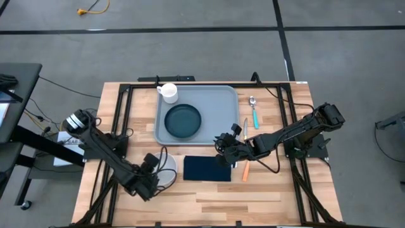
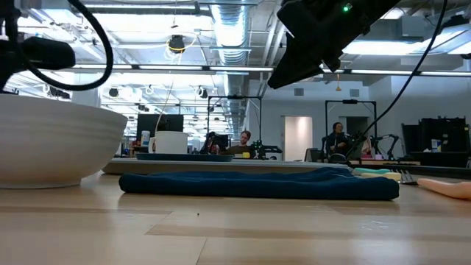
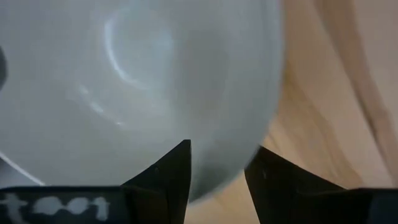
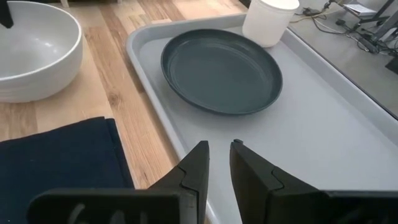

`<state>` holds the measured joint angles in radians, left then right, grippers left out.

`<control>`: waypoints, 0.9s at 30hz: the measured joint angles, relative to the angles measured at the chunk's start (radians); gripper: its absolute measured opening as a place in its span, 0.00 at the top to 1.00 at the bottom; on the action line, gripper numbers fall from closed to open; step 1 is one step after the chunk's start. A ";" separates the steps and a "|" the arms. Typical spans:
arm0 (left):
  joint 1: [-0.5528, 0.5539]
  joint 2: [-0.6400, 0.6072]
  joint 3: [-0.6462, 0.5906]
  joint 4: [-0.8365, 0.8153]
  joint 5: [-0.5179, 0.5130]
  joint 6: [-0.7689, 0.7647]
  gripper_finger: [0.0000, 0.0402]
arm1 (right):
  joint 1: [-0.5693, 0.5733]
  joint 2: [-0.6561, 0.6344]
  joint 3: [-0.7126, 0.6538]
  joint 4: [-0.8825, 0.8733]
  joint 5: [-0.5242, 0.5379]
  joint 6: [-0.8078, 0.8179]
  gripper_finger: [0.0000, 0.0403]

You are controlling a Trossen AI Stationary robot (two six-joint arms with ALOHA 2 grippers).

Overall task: Set up tray
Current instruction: Put the white bowl on the black plate

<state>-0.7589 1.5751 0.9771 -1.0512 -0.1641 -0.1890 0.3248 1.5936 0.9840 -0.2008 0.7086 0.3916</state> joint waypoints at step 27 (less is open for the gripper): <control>0.002 0.009 0.000 -0.006 0.024 0.055 0.98 | 0.000 0.000 0.000 0.000 0.000 0.000 0.85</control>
<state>-0.7574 1.5845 0.9771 -1.0576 -0.1398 -0.1345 0.3248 1.5936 0.9840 -0.2005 0.7082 0.3920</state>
